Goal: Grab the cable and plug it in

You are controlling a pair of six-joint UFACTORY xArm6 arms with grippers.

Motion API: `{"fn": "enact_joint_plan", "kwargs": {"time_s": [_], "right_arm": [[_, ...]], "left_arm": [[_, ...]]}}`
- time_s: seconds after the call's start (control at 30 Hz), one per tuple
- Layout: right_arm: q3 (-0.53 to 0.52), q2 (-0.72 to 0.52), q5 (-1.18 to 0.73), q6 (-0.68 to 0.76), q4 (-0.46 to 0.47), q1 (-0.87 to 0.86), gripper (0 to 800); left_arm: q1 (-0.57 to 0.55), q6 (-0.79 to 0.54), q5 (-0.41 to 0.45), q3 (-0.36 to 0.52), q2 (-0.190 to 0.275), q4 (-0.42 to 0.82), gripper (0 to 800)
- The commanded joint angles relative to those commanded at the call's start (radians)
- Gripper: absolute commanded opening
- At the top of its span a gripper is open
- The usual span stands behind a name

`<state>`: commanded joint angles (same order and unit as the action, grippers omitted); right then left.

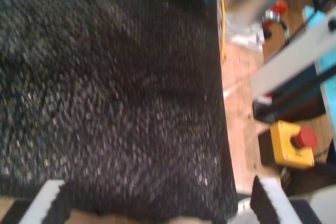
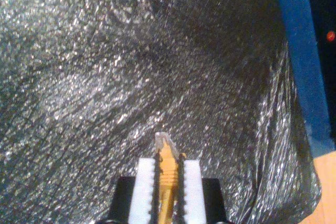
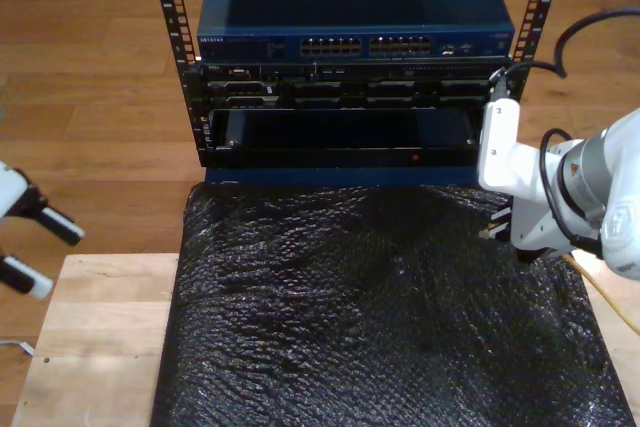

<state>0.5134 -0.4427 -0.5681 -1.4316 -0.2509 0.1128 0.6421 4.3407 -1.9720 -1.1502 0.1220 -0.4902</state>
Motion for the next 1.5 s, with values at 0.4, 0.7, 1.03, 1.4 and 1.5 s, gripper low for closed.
{"fn": "enact_joint_plan", "kwargs": {"time_s": [0.4,0.7,1.03,1.4,1.5], "right_arm": [[-0.002,0.011,0.015,0.084,0.112,0.000,0],[0.006,0.048,0.046,0.084,0.112,0.002,0],[0.009,0.071,0.066,0.086,0.110,0.003,0],[0.006,0.074,0.066,0.084,0.112,0.003,0],[0.006,0.074,0.066,0.084,0.112,0.003,0]], "left_arm": [[0.143,-0.215,0.086,0.066,0.029,0.186,798],[0.279,-0.407,0.126,0.135,0.038,0.308,798],[0.345,-0.606,0.176,0.334,0.150,0.446,798],[0.425,-0.712,0.218,0.528,0.247,0.546,798],[0.457,-0.730,0.249,0.568,0.258,0.560,799]]}}
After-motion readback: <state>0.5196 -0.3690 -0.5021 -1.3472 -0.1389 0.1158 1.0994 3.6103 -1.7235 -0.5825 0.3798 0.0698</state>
